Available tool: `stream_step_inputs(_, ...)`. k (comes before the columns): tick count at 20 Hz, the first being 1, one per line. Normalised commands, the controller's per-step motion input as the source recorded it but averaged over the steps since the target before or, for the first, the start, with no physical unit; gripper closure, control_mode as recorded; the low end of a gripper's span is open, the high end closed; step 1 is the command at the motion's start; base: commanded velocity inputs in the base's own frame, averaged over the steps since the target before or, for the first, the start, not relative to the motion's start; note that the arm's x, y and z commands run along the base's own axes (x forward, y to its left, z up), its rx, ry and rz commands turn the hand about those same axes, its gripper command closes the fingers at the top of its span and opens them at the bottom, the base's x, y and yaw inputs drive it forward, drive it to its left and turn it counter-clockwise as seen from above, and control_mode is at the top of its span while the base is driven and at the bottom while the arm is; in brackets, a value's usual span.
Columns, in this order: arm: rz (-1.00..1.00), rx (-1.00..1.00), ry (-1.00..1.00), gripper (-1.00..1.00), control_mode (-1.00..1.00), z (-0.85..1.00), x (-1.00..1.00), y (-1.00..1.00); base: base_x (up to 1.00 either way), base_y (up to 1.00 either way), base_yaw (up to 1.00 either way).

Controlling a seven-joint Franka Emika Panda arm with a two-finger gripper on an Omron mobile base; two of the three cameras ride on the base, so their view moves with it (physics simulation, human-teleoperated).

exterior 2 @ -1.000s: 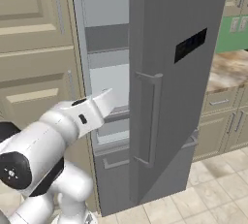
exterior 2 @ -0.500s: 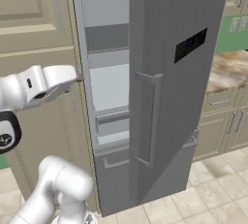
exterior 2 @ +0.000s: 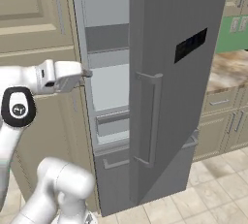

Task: There is a bowl on the dining counter. Grab a lemon wedge from the fridge and place it in the bowl. Then get the liquor bottle and glass cup from the cabinet and place them next to the bowl.

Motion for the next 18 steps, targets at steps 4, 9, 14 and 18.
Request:
stream_step_inputs(4, -0.08, 0.0, 0.0, -1.0, -1.0, -0.05, 0.71, -0.11, 0.0, 0.0, 0.0)
stream_step_inputs(9, -0.02, 0.0, 0.0, -1.0, -1.0, 0.0, 0.52, -0.26, 0.0, 0.0, 0.0)
stream_step_inputs(14, 0.0, 0.01, 0.0, -1.0, -1.0, 0.0, 0.44, -0.41, 0.0, 0.0, 0.0)
stream_step_inputs(18, 0.0, 0.07, 0.01, -1.0, -1.0, 0.0, 0.57, -0.49, 0.0, 0.0, 0.0)
